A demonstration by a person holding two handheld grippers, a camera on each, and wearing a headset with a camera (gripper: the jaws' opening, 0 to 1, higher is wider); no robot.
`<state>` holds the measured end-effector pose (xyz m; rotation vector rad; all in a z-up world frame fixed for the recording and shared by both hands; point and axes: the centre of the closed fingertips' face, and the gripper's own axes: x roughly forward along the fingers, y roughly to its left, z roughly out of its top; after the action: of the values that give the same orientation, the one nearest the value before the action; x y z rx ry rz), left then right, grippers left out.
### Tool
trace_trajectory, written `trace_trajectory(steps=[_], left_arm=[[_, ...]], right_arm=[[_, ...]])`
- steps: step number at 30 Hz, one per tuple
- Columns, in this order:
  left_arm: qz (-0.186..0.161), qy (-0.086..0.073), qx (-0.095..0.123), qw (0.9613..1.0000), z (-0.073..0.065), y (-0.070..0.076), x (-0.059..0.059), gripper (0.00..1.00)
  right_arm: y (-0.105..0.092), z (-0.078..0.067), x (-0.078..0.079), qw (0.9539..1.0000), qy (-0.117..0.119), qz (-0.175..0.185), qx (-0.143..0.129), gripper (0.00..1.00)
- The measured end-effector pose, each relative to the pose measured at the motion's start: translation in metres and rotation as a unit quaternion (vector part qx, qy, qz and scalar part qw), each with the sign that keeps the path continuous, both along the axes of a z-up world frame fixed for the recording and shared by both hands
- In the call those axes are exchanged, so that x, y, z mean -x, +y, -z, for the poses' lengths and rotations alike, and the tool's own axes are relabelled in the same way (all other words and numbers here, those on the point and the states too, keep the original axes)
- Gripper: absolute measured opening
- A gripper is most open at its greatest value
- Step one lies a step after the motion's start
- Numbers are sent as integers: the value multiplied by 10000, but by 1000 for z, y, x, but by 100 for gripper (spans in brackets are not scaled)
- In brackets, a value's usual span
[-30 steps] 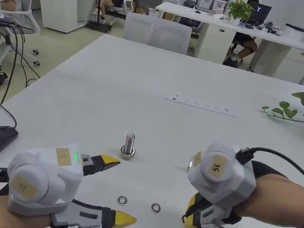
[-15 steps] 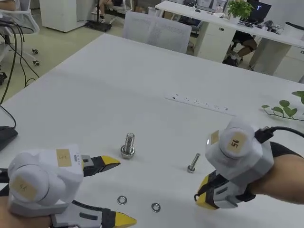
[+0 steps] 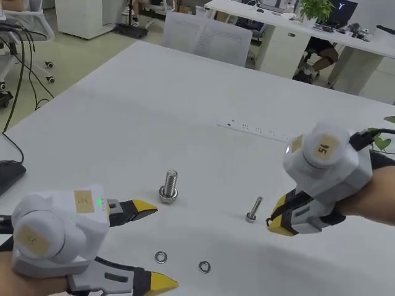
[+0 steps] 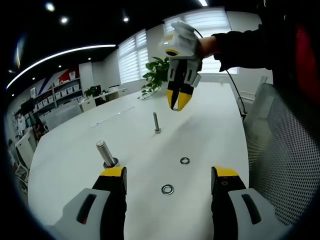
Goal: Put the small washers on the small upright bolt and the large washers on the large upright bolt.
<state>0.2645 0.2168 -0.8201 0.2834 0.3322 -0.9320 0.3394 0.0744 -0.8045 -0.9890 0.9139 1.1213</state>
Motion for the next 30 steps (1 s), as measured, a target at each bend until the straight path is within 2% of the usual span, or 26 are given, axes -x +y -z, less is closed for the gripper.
trace_trajectory(steps=[5,10,19,25,30], left_arm=[[-14,10,2,10000,1,0,0,68],[-19,6,-4,10000,0,0,0,68],[-55,20,-9,10000,1,2,0,68],[-51,35,-16,10000,3,1,0,67],[-55,54,-22,10000,4,1,0,67]], right_arm=[[4,-7,-13,9999,-119,-15,1,13],[9,-13,-33,9997,-260,-15,-33,13],[13,-6,-42,9995,-294,-17,62,13],[10,5,-46,9997,-208,3,116,13],[10,7,-47,9998,-164,5,114,13]])
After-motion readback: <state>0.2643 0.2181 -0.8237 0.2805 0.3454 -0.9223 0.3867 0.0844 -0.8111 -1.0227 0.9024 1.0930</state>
